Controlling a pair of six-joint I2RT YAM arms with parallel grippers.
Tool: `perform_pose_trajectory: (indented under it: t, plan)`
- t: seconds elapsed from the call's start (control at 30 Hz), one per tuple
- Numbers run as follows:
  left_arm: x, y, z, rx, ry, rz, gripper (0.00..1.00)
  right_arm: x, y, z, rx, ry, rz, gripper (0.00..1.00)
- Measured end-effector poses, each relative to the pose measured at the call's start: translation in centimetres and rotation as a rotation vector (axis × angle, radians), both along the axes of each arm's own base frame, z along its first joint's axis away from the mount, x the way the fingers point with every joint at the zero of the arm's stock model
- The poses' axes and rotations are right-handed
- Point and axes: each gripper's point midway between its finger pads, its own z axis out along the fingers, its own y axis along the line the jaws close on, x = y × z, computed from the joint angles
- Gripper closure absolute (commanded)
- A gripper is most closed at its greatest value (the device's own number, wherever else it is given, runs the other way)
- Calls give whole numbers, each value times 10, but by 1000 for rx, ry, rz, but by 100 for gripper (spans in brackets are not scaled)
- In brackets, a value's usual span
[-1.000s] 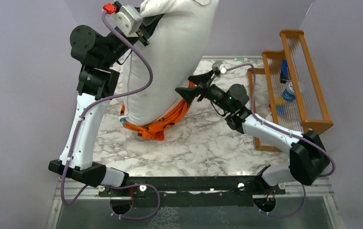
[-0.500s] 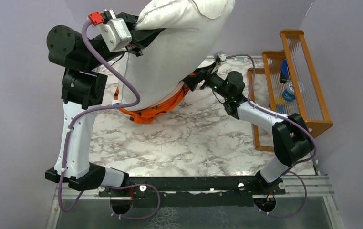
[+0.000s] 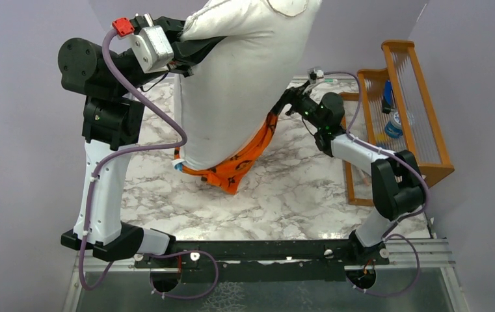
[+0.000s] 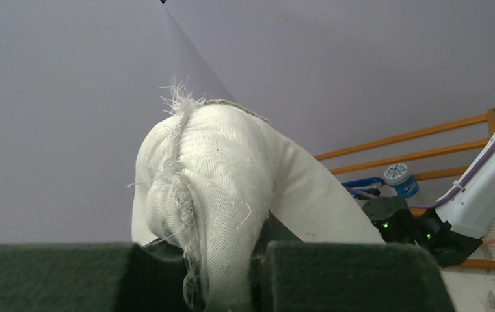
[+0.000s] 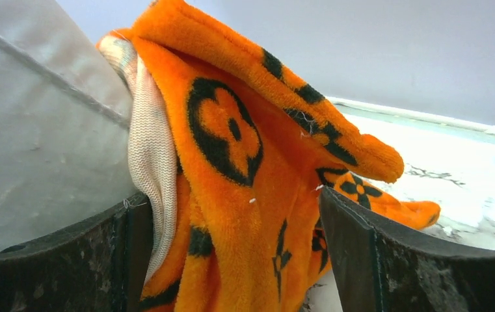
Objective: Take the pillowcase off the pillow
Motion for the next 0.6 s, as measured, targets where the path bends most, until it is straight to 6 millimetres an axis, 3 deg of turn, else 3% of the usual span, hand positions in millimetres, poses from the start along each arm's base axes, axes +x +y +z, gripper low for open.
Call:
perform_pose_trajectory:
  t: [0.1,0.23,0.43,0.6]
  plan:
    - [-1,-1,1,-7,-8,-12,100,3,10,-9,13,21,51,22]
    - [3,-3,-8,-15,-3,-23,100,2,25,-41,29,88,139,35]
    - [15,-9,-23,-43,34,-53,100,-10,52,-92,-5,192,227,38]
    - [10,-7,-9,-119,10,-81,100,-34,88,-117,-75,235,296,38]
